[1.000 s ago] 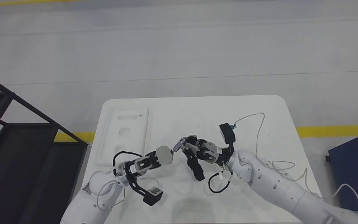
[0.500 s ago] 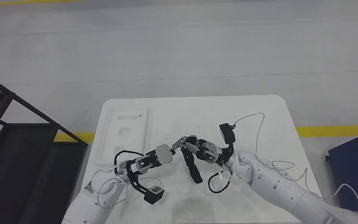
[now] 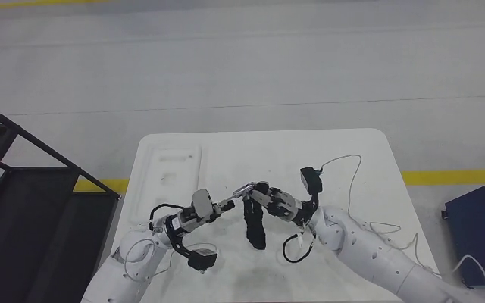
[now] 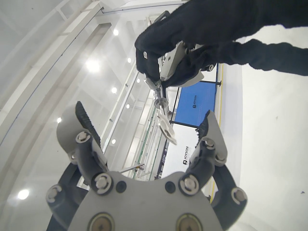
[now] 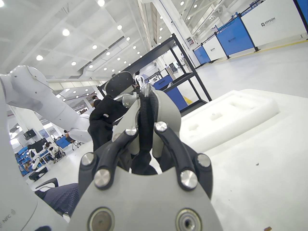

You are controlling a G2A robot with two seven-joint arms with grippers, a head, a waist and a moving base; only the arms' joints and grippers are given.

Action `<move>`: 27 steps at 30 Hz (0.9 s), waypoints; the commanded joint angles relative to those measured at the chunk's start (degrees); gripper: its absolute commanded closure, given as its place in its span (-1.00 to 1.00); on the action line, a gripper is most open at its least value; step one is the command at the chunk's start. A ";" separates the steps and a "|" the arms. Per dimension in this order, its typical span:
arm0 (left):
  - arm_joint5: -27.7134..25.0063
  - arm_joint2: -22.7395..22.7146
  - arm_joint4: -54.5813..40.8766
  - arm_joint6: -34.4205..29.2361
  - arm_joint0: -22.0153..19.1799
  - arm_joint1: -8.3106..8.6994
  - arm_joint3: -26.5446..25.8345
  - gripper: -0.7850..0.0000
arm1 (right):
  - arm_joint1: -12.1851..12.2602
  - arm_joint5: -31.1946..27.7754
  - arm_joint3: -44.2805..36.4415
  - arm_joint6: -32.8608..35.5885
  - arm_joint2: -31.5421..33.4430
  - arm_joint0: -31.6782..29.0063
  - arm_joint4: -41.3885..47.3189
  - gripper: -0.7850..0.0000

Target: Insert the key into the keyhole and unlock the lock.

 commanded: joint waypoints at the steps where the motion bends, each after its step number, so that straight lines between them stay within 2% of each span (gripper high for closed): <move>1: -1.79 -0.41 -3.07 -0.07 0.20 -0.01 0.45 -1.00 | -0.02 0.06 -0.53 0.78 0.53 -0.38 3.01 1.00; 3: -5.29 -0.95 -7.86 -0.89 0.70 -0.04 1.05 -1.00 | 0.00 0.06 -0.82 1.69 1.19 -0.47 5.94 1.00; 5: -11.32 -1.88 -15.28 -1.88 1.48 -0.03 0.55 -1.00 | 0.06 0.06 -0.58 3.01 1.95 -0.38 8.18 1.00; 10: -37.13 -6.66 -34.83 -9.60 4.37 0.77 -2.58 -1.00 | -0.13 0.06 1.57 6.47 4.10 0.12 11.76 1.00; 12: -44.20 -9.09 -41.04 -11.04 5.48 1.10 -4.35 -1.00 | -0.38 0.76 2.75 7.93 4.93 0.54 12.17 1.00; 13: -49.91 -9.58 -45.40 -12.52 6.43 1.25 -4.50 -1.00 | -0.52 1.89 3.38 8.69 5.40 0.90 11.71 1.00; 17: -66.26 -12.90 -59.63 -20.84 7.50 1.89 -5.32 -1.00 | -1.42 4.34 4.47 10.09 6.34 1.00 12.79 1.00; 19: -70.47 -14.08 -65.04 -24.56 7.83 2.08 -5.48 -1.00 | -2.01 4.19 5.05 11.06 6.45 1.20 14.43 1.00; 21: -71.94 -15.24 -68.78 -27.64 8.08 2.21 -5.90 -1.00 | -2.68 3.60 6.21 12.38 6.33 1.58 16.75 1.00; 22: -71.19 -15.89 -69.16 -28.47 8.34 2.23 -6.21 -1.00 | -3.03 3.57 6.85 13.14 6.27 1.88 17.77 1.00; 24: -66.50 -17.16 -65.69 -29.31 9.20 2.22 -6.85 -1.00 | -3.81 2.62 7.84 14.44 6.02 2.32 20.76 1.00; 27: -66.50 -17.16 -65.69 -29.31 9.20 2.22 -6.85 -1.00 | -4.43 1.30 8.83 15.90 5.82 2.93 22.93 1.00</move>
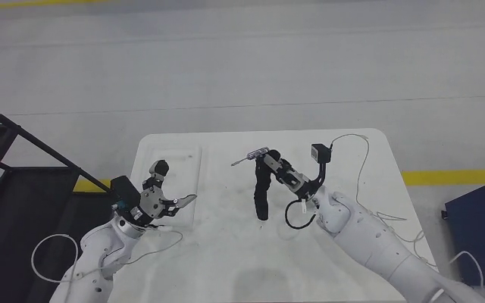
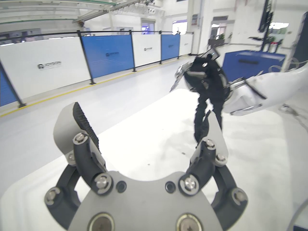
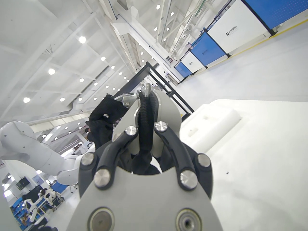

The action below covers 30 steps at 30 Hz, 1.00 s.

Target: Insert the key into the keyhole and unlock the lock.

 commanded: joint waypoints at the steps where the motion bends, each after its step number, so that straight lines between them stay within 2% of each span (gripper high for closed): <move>1: -1.39 0.07 -0.18 0.07 -0.04 0.00 0.03 -1.00 | -0.04 -0.07 0.08 0.12 0.00 0.06 0.11 1.00; 13: -1.39 0.07 -0.18 0.07 -0.04 0.00 0.03 -1.00 | -0.04 -0.07 0.08 0.12 0.00 0.06 0.11 1.00; 20: -1.39 0.07 -0.18 0.07 -0.04 0.00 0.03 -1.00 | -0.94 8.23 -4.58 1.76 1.55 -0.89 -3.24 1.00; 26: -1.39 0.07 -0.18 0.07 -0.04 0.00 0.03 -1.00 | -3.05 13.31 -6.92 -2.38 2.29 -0.35 -7.04 1.00; 30: -1.39 0.07 -0.18 0.07 -0.04 0.00 0.03 -1.00 | -4.52 16.15 -6.04 -1.73 1.94 0.29 -6.46 1.00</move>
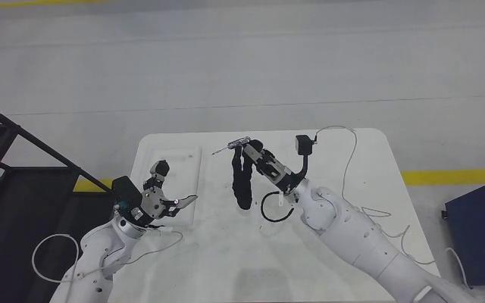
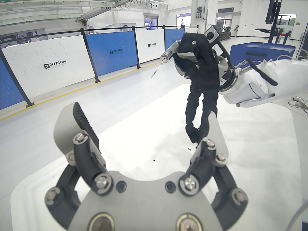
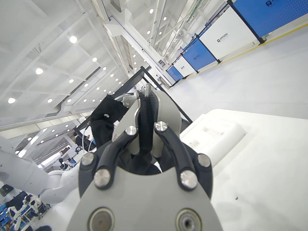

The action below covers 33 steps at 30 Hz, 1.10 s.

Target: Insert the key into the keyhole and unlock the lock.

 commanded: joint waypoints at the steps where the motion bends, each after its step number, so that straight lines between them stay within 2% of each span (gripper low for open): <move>1: 0.00 0.00 0.00 0.00 0.00 0.00 0.00 -1.00 | -0.71 1.08 0.55 0.15 -0.15 0.13 0.40 1.00; 7: -0.15 0.77 -1.35 -1.52 0.10 -0.11 -0.02 -1.00 | -2.44 3.48 2.63 -0.75 0.33 0.16 0.05 1.00; 15: -3.63 5.41 -12.25 -17.22 -3.56 -0.47 -0.71 -1.00 | -3.84 3.13 5.90 -2.16 1.94 -0.39 -3.09 1.00; 19: -1.78 7.83 -20.68 -26.05 -5.15 -0.73 -0.81 -1.00 | -4.36 2.56 6.92 -3.16 2.88 -0.74 -4.45 1.00; 33: -1.78 7.83 -20.68 -26.05 -5.15 -0.73 -0.81 -1.00 | -4.36 2.56 6.92 -3.16 2.88 -0.74 -4.45 1.00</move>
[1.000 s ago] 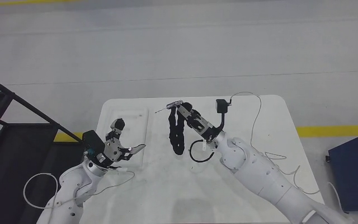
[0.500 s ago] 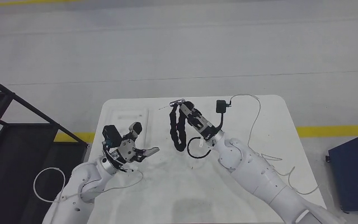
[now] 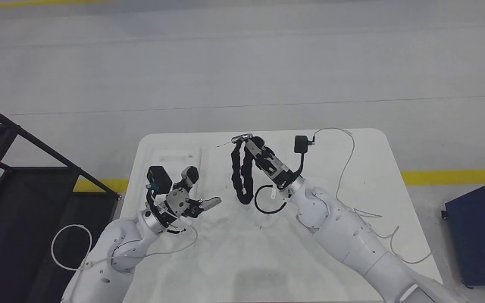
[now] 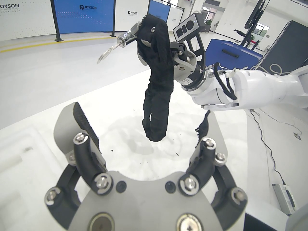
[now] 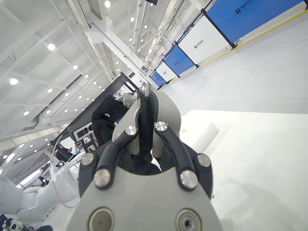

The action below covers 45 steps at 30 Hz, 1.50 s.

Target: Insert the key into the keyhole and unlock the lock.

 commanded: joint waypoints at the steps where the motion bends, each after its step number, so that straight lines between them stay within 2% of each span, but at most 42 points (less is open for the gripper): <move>1: 0.00 0.00 0.00 0.00 0.00 0.00 0.00 -1.00 | 0.00 0.00 0.00 0.00 0.00 0.00 0.00 1.00; 3: -0.44 0.99 -0.43 -0.88 0.01 -0.09 -0.67 -0.93 | 0.00 0.00 0.00 0.00 0.00 0.00 0.00 1.00; 5: -0.16 2.70 -0.75 -2.39 -0.91 -0.30 -1.08 -0.03 | 0.00 0.00 0.00 0.00 0.00 0.00 0.00 1.00; 8: 1.00 6.78 -0.81 -4.36 -3.27 -0.90 -0.68 -0.01 | 0.00 0.00 0.00 0.00 0.00 0.00 0.00 1.00; 11: 2.38 10.65 -0.80 -5.48 -7.06 -1.66 1.14 -0.20 | 0.00 0.00 0.00 0.00 0.00 0.00 0.00 1.00; 12: 2.82 11.69 -0.64 -5.41 -8.33 -1.92 1.87 -0.33 | 0.00 0.00 0.00 0.00 0.00 0.00 0.00 1.00; 14: 3.64 13.29 -0.87 -5.31 -10.70 -2.40 3.62 -0.32 | 0.00 0.00 0.00 0.00 0.00 0.00 0.00 1.00; 19: 5.57 15.51 -0.68 -4.46 -13.82 -3.21 6.42 0.24 | 0.00 0.00 0.00 0.00 0.00 0.00 0.00 1.00; 20: 5.91 15.65 -0.78 -4.11 -14.06 -3.32 6.71 0.56 | 0.00 0.00 0.00 0.00 0.00 0.00 0.00 1.00; 22: 6.49 15.80 -0.87 -3.54 -14.33 -3.48 7.05 1.00 | 0.00 0.00 0.00 0.00 0.00 0.00 0.00 1.00; 32: 7.60 14.57 -0.60 -0.86 -14.43 -3.81 5.74 1.00 | 0.00 0.00 0.00 0.00 0.00 0.00 0.00 1.00; 41: 4.97 7.85 -2.85 2.75 -9.31 -3.01 -6.42 1.00 | 0.00 0.00 0.00 0.00 0.00 0.00 0.00 1.00; 45: 3.38 4.76 -2.04 6.23 -6.39 -2.76 -12.22 1.00 | 0.00 0.00 0.00 0.00 0.00 0.00 0.00 1.00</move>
